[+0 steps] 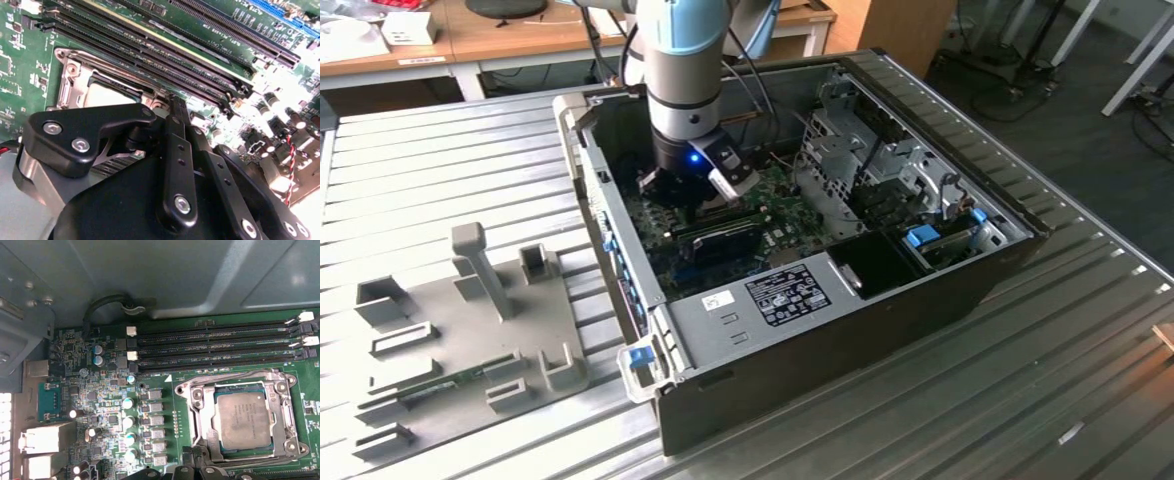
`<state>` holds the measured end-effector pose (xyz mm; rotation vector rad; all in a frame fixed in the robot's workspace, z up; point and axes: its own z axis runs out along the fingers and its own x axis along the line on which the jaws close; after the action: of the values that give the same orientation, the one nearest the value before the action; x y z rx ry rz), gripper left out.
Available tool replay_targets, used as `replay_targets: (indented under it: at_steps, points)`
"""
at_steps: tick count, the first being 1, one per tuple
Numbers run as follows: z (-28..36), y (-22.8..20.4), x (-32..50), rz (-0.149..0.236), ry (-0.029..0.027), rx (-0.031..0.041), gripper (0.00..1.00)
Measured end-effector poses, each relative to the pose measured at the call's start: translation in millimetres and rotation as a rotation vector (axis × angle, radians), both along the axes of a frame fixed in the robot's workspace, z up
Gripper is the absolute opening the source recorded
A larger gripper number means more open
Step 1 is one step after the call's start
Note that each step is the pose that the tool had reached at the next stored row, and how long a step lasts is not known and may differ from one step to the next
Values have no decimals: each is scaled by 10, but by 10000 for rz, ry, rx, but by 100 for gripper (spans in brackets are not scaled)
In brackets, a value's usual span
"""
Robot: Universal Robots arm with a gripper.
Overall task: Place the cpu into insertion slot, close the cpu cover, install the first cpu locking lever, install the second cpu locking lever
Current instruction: 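Install the second cpu locking lever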
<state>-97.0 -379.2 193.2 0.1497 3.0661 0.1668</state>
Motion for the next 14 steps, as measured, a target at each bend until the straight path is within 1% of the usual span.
replay_targets:
  at_steps: [8,14]
  points:
    - [0,0,-23,0,1,0,10]
    - [0,-12,-23,0,0,1,10]
